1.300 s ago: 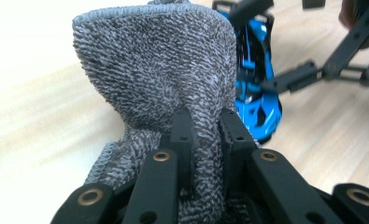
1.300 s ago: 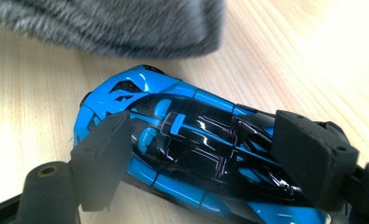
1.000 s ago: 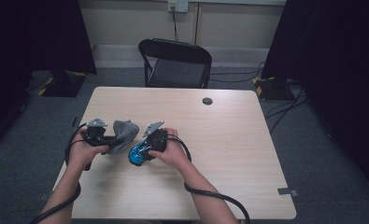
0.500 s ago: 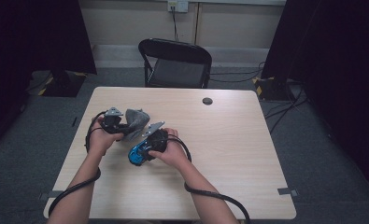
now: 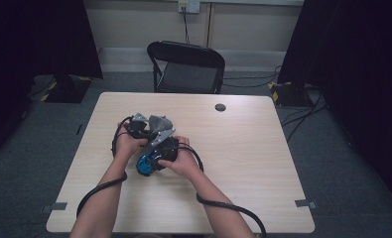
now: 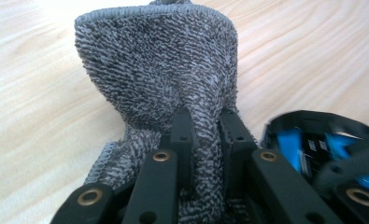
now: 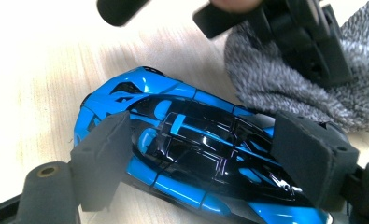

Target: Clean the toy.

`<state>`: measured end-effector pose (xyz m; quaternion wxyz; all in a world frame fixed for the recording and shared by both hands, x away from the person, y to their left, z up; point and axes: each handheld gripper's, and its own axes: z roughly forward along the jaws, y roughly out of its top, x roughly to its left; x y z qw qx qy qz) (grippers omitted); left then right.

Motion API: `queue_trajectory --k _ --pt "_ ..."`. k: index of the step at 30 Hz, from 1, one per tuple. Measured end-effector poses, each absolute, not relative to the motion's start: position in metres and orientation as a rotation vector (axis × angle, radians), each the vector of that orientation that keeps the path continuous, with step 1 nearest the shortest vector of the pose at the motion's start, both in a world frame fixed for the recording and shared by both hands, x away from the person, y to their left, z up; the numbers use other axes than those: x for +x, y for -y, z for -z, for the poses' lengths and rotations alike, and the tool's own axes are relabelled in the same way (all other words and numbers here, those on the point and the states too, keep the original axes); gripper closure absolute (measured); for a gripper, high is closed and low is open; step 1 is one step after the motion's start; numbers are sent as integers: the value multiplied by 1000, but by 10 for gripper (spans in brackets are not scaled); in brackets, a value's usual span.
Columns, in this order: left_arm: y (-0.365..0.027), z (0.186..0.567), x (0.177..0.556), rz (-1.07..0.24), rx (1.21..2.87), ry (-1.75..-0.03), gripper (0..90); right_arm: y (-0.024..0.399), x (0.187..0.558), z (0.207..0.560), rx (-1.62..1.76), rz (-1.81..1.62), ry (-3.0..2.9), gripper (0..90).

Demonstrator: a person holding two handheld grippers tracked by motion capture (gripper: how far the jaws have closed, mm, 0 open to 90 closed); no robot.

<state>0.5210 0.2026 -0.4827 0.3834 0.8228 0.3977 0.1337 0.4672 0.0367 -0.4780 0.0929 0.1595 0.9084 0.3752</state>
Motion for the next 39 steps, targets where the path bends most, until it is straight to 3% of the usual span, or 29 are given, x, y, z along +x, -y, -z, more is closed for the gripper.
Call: queue_trajectory --k 39 --pt "-199 497 512 -294 2064 -984 790 -36 468 478 474 -1117 -2696 206"
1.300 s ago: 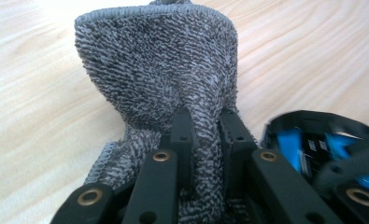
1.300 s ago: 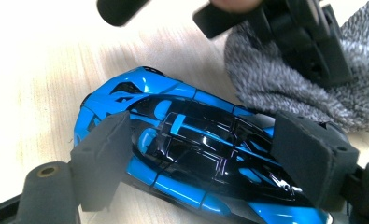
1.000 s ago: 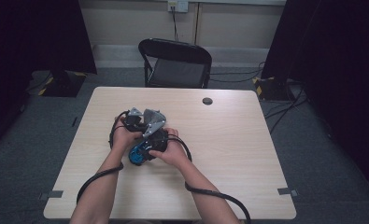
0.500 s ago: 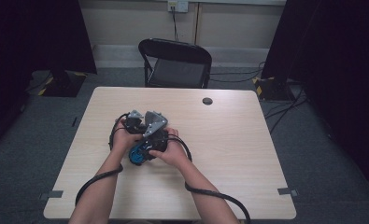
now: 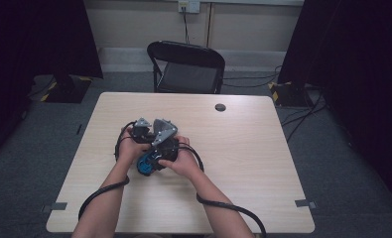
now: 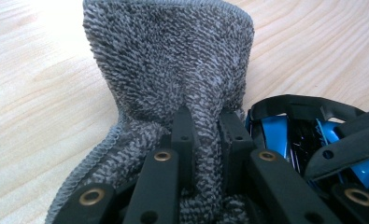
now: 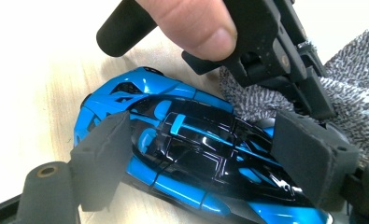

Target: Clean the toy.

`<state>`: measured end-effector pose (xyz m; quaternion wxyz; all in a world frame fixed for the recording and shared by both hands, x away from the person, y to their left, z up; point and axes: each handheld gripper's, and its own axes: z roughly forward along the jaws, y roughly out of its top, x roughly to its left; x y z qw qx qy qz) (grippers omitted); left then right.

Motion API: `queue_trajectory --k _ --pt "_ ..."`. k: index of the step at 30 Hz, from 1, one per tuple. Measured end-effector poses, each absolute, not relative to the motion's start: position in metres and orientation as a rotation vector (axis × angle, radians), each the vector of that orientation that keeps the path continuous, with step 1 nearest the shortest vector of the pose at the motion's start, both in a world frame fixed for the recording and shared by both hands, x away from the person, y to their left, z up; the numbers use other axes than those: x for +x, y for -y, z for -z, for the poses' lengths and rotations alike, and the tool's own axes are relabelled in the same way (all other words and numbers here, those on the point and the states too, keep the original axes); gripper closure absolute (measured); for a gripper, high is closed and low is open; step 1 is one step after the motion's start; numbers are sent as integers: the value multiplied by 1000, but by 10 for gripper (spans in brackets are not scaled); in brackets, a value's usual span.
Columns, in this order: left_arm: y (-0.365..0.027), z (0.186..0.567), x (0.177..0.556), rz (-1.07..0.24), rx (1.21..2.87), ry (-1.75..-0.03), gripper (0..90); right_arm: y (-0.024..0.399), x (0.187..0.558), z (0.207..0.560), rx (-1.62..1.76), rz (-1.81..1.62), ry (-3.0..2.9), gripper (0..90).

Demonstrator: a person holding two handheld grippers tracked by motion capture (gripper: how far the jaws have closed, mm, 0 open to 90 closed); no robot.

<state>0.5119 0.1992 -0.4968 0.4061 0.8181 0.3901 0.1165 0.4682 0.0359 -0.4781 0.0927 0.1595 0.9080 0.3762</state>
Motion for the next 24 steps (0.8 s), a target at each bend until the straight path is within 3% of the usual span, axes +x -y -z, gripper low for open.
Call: queue_trajectory --k 24 --pt "-209 495 504 -277 2078 -971 792 -36 468 478 470 -1117 -2696 206"
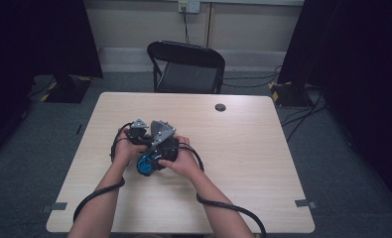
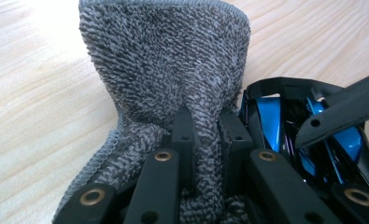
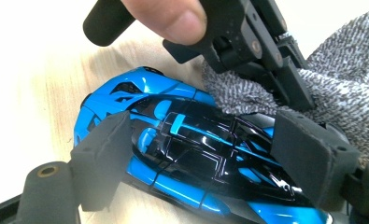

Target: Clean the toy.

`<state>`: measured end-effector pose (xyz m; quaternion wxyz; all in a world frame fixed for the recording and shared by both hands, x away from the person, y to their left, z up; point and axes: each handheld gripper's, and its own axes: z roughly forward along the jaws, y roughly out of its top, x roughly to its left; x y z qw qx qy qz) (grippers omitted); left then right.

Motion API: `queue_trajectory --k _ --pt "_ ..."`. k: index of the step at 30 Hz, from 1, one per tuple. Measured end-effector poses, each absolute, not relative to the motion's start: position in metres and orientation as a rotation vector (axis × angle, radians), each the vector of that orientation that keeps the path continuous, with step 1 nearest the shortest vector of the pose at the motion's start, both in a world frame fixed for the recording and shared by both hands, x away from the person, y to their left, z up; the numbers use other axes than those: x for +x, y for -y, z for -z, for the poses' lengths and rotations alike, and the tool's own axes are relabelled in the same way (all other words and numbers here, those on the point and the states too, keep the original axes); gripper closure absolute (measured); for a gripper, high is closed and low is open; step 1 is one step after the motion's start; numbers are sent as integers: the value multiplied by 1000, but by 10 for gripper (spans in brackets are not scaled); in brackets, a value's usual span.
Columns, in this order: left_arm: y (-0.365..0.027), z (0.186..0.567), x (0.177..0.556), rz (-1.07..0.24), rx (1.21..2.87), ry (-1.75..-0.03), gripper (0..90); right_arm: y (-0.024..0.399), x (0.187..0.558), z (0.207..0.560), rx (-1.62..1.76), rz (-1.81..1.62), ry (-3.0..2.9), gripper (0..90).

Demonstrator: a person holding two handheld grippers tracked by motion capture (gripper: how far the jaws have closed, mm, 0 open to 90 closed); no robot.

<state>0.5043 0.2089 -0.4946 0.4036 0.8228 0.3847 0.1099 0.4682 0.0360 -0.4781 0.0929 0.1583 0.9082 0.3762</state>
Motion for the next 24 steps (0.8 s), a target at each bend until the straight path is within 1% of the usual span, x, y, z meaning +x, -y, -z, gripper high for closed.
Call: queue_trajectory --k 24 --pt "-223 492 489 -264 2084 -985 792 -36 468 478 468 -1114 -2696 206"
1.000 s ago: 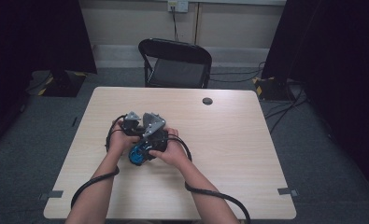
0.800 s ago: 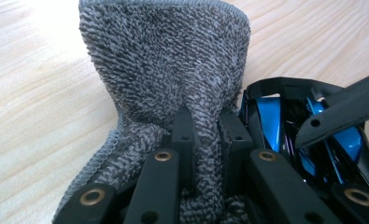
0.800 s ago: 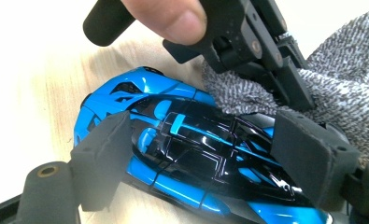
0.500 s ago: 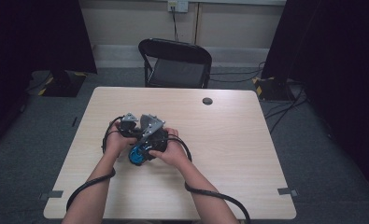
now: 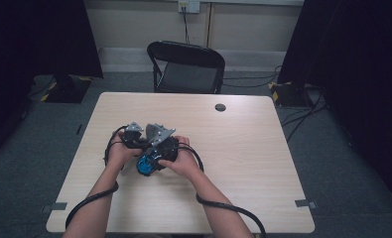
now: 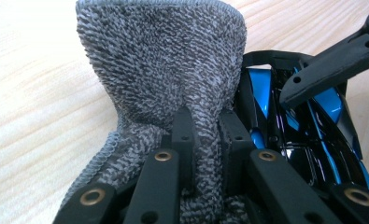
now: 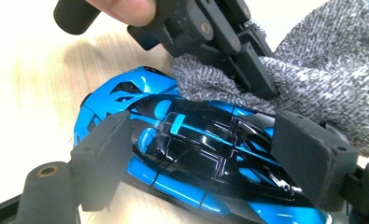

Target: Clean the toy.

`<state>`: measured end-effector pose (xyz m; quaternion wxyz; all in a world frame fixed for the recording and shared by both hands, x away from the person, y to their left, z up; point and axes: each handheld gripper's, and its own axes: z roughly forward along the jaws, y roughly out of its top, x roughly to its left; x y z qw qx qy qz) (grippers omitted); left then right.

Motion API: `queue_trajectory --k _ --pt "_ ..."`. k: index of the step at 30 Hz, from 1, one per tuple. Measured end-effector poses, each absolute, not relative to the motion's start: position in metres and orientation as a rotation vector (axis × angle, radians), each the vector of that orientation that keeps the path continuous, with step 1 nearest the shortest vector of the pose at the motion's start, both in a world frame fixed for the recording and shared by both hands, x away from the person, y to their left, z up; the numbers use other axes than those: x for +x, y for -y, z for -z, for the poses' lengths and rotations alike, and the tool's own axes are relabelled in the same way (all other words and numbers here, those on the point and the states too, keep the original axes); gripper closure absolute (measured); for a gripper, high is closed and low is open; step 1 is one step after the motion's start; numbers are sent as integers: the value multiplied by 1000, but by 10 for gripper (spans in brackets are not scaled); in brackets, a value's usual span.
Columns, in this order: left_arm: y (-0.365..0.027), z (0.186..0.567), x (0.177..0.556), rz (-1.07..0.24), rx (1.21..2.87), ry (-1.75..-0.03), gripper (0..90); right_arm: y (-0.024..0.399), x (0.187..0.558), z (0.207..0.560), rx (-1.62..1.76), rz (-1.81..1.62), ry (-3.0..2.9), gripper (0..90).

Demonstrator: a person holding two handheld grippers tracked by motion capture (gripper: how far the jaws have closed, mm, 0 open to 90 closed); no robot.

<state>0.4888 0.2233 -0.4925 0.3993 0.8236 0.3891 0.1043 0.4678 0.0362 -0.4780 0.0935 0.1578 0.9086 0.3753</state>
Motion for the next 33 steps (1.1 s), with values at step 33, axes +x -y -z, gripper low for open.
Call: queue_trajectory --k 33 --pt "-261 487 447 -274 2086 -1026 789 -39 465 478 450 -1125 -2704 212"
